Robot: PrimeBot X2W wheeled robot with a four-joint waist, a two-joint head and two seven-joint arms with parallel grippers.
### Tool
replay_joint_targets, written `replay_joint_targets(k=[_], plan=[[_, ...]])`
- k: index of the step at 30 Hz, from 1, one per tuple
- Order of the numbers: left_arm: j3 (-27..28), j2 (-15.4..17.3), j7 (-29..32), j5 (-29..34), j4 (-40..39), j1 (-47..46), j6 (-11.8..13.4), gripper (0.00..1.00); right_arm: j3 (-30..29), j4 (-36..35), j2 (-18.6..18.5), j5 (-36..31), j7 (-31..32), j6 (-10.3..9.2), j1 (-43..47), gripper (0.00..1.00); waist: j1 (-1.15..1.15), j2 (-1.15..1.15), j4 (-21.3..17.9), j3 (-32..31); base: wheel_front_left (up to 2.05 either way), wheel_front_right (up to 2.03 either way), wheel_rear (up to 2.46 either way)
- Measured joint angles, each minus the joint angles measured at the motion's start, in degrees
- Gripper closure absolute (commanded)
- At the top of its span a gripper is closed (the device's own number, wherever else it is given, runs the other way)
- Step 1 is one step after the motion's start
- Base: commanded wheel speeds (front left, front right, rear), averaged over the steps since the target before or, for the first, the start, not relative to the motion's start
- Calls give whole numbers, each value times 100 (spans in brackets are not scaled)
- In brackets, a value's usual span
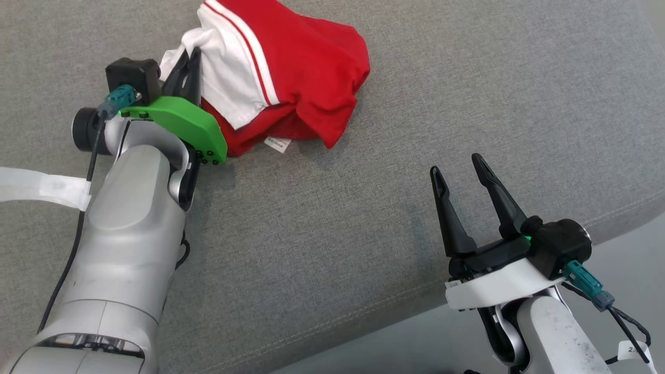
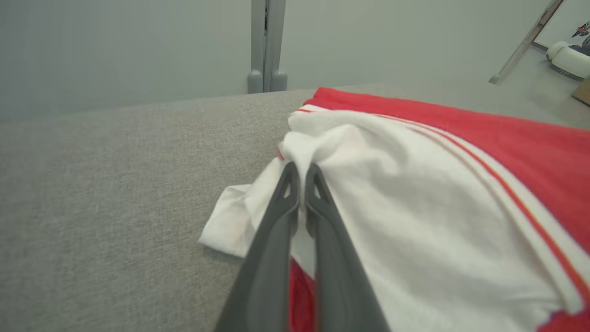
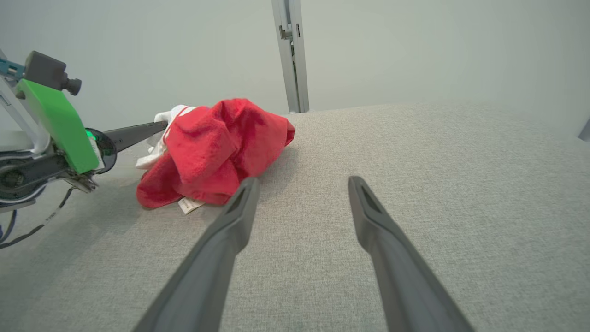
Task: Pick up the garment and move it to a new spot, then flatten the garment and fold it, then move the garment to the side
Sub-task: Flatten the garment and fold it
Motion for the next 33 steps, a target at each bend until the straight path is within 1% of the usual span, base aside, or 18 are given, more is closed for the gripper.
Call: replay_joint_targets(k=[5, 6, 10, 11, 13, 16, 20, 23, 25, 29, 33], plan=[[170, -38, 0, -90, -613, 141, -25, 100, 29, 18, 0, 40, 0, 1, -3, 0, 0, 0, 69, -106, 0, 0, 0], [177, -65, 0, -208, -777, 176, -34, 100, 56, 46, 1, 82, 0, 1, -2, 0, 0, 0, 90, -184, 0, 0, 0], [-32, -97, 1, -190, -845, 140, -52, 100, 138, 133, 1, 181, 0, 1, 32, 0, 0, 0, 113, -390, 0, 0, 0], [-129, -98, 63, -125, -760, 111, -31, 100, 154, 153, 1, 202, 0, 1, 47, 0, 0, 0, 114, -450, 0, 0, 0], [-352, -79, 94, 176, -637, 73, 122, 100, 175, 182, 1, 240, 0, 1, 68, 0, 0, 0, 111, -576, 0, 0, 0], [-426, -79, 56, 247, -706, 36, 234, 100, 174, 224, 1, 254, 0, 1, 135, 0, 0, 0, 97, -775, 0, 0, 0], [-435, -91, 34, 285, -1214, 38, 272, 100, 168, 304, 0, 253, 0, 0, 243, 0, -1, 0, 78, -1050, 0, 0, 0], [-424, -104, 8, 194, -1870, 136, 241, 100, 200, 321, 1, 254, 0, 0, 282, 0, -1, 0, 67, -1250, 0, 0, 0], [-510, -113, 0, 172, -2112, 313, 189, 100, 213, 328, 1, 257, 0, 1, 293, 0, -1, 0, 61, -1370, 0, 0, 0], [-827, -120, 2, 193, -2120, 744, 141, 100, 213, 315, 1, 258, 0, 0, 353, 0, -1, 0, 60, -1539, 0, 0, 0], [-988, -121, 44, 223, -1842, 1251, 157, 100, 186, 290, 0, 258, 0, 0, 385, 0, -1, 0, 100, -1521, 0, 0, 0]])
